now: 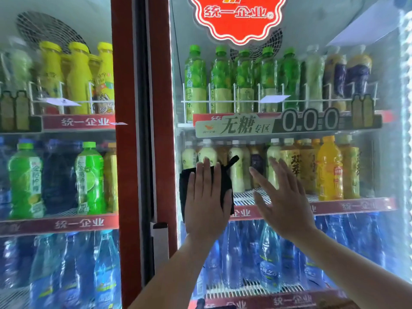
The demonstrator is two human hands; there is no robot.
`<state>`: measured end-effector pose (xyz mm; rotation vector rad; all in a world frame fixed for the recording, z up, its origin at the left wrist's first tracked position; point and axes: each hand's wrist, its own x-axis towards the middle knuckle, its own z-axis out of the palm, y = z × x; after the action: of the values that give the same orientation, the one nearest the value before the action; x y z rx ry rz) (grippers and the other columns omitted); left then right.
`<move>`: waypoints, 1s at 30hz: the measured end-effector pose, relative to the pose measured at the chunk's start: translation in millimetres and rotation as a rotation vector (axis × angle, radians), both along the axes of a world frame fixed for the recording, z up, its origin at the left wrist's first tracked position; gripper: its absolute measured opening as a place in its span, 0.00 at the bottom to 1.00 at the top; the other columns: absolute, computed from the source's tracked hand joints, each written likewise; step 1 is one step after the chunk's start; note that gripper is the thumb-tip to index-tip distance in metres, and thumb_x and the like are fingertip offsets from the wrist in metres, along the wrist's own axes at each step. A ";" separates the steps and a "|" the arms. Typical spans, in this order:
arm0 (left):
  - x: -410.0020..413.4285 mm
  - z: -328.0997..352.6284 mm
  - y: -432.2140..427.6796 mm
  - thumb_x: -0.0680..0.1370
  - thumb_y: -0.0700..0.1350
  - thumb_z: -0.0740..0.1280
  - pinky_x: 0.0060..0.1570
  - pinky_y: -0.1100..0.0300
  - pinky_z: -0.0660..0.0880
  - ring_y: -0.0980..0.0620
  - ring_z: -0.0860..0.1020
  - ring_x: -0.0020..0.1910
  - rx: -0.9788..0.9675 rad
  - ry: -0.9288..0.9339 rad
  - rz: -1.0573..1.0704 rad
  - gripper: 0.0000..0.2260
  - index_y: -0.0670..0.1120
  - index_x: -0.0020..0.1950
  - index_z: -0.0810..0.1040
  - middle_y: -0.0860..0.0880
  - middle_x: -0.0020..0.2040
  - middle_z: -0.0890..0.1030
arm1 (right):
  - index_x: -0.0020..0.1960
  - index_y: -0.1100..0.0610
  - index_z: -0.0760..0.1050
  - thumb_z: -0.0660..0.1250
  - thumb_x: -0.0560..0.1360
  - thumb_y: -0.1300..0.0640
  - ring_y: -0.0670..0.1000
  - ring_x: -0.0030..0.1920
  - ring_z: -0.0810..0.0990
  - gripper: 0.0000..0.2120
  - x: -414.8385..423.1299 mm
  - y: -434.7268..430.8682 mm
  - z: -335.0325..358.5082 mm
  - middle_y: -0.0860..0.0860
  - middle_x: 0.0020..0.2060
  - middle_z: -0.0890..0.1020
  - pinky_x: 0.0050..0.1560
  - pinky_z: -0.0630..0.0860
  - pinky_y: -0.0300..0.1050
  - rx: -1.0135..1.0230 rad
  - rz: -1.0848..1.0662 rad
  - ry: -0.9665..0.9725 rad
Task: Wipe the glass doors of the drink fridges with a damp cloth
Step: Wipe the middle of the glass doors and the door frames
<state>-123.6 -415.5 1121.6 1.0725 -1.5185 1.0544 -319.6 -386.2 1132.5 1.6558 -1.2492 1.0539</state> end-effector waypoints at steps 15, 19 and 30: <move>19.1 74.8 0.8 0.85 0.55 0.49 0.78 0.42 0.48 0.36 0.50 0.79 0.021 0.228 0.108 0.26 0.45 0.81 0.57 0.38 0.80 0.52 | 0.77 0.44 0.63 0.57 0.75 0.44 0.62 0.78 0.56 0.30 -37.3 12.4 1.8 0.59 0.78 0.59 0.70 0.59 0.59 0.030 0.023 0.105; 5.3 70.5 -1.5 0.85 0.54 0.50 0.77 0.41 0.48 0.35 0.51 0.79 -0.008 0.243 0.107 0.26 0.44 0.81 0.56 0.37 0.80 0.53 | 0.78 0.43 0.61 0.55 0.77 0.41 0.63 0.78 0.55 0.30 -56.0 8.4 4.5 0.59 0.78 0.57 0.70 0.62 0.62 0.049 -0.036 0.022; -49.9 -39.0 -4.7 0.81 0.51 0.55 0.78 0.43 0.50 0.38 0.53 0.79 0.054 -0.216 -0.014 0.28 0.39 0.79 0.58 0.37 0.80 0.56 | 0.79 0.44 0.58 0.53 0.80 0.37 0.61 0.80 0.50 0.29 -82.4 -6.9 -24.9 0.56 0.81 0.52 0.76 0.57 0.63 0.032 0.027 0.057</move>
<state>-173.5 -420.2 1082.7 1.0091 -1.7322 1.1551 -401.9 -393.0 1107.6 1.7202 -1.2154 1.0007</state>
